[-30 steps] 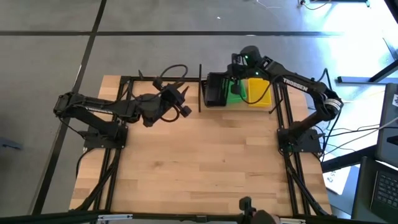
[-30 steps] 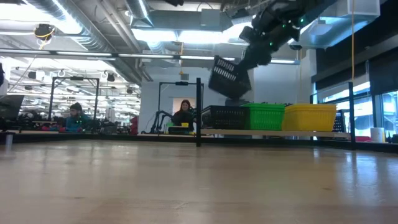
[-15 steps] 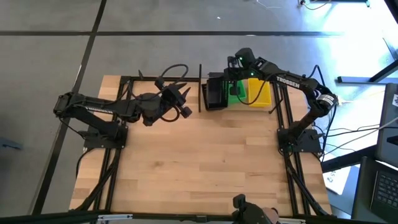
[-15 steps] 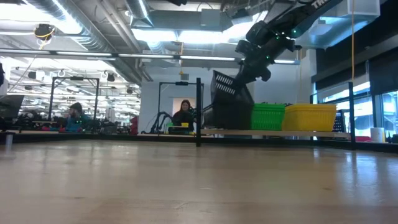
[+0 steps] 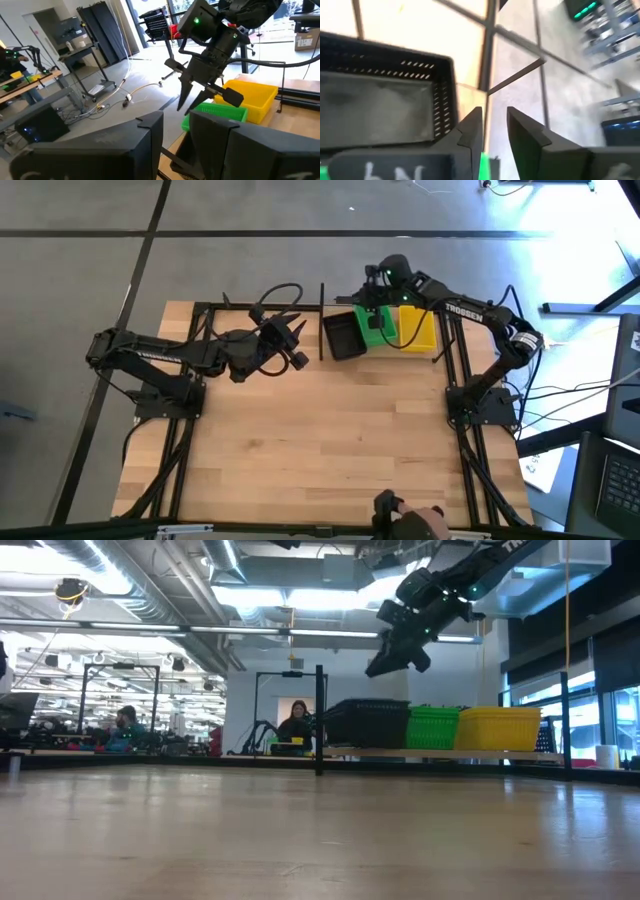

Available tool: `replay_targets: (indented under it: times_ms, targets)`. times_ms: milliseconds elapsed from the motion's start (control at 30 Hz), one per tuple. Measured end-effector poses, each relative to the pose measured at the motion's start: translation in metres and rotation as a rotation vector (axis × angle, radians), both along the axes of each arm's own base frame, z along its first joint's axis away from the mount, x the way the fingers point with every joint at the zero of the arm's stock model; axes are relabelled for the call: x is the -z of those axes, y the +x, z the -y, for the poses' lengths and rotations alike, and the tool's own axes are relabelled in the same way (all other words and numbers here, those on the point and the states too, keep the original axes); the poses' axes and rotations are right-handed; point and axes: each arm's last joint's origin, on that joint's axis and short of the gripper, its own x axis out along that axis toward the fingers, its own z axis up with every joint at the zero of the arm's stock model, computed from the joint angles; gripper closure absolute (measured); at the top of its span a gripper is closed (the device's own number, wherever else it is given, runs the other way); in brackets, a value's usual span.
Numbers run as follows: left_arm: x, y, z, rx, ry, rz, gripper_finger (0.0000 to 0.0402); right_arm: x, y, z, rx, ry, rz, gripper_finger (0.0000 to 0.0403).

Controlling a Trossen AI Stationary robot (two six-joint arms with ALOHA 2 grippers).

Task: Stack baskets on shelf by color
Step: Return to Home Position

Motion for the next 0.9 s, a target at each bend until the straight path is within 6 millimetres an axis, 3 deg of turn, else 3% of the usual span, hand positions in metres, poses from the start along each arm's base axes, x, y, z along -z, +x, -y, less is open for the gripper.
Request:
replay_targets:
  times_ms: [267, 467, 733, 900]
  targets:
    - [0.001, -0.001, -0.001, -0.061, 0.003, -0.008, 0.0313, -0.039, -0.008, -0.007, 0.084, 0.008, 0.173, 0.0319]
    - [0.002, -0.004, -0.003, -0.164, 0.008, -0.023, 0.0312, -0.093, -0.029, -0.027, 0.179, 0.13, 0.309, 0.0387]
    - [0.0, -0.009, -0.004, -0.166, 0.019, -0.049, 0.0312, -0.154, -0.066, -0.085, 0.12, 0.14, 0.396, 0.04]
    - [-0.003, -0.012, 0.0, -0.155, 0.095, -0.154, 0.0312, -0.178, -0.094, -0.127, 0.132, 0.16, 0.473, 0.0401]
